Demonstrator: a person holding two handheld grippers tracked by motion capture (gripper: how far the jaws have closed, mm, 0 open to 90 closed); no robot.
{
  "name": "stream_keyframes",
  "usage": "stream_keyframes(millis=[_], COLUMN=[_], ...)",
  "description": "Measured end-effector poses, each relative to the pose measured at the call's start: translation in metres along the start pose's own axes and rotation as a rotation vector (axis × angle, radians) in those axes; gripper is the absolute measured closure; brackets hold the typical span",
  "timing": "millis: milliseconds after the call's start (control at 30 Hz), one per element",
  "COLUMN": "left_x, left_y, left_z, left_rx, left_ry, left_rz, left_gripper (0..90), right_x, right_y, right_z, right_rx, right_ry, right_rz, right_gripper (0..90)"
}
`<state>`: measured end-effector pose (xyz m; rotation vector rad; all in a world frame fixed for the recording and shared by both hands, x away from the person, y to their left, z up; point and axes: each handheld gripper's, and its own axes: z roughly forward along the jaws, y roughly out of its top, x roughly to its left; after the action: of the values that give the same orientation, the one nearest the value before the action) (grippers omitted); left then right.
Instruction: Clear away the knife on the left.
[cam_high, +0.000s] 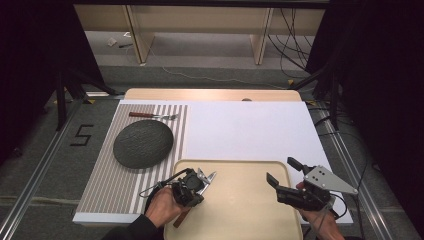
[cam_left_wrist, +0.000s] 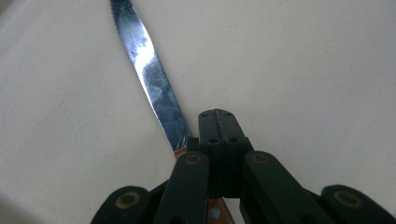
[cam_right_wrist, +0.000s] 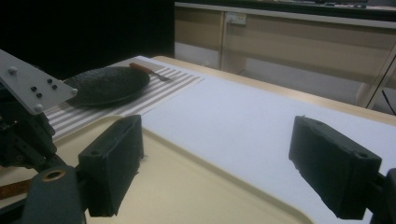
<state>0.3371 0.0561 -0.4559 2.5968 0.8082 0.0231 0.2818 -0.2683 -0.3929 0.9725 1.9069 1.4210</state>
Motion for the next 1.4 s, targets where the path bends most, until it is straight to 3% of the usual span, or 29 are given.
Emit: stream_keyframes(millis=[233,467,1400], left_x=[0.005,0.013,0.031], left_y=[-0.007,-0.007,-0.022], left_z=[-0.003,-0.007,-0.015], left_rx=[0.036,0.008,0.044], left_ry=[0.001,0.014,0.066], left_rz=[-0.019,-0.043,-0.123], left_gripper=[89.6,89.6,89.6], right_x=[0.0,0.0,0.0], right_y=[0.0,0.0,0.0], right_z=[-0.001,0.0,-0.001], right_rx=[-0.003,-0.003,-0.001], right_ry=[0.0,0.001,0.001], right_rz=[0.0,-0.001,-0.002], right_gripper=[18.6,18.6,18.8])
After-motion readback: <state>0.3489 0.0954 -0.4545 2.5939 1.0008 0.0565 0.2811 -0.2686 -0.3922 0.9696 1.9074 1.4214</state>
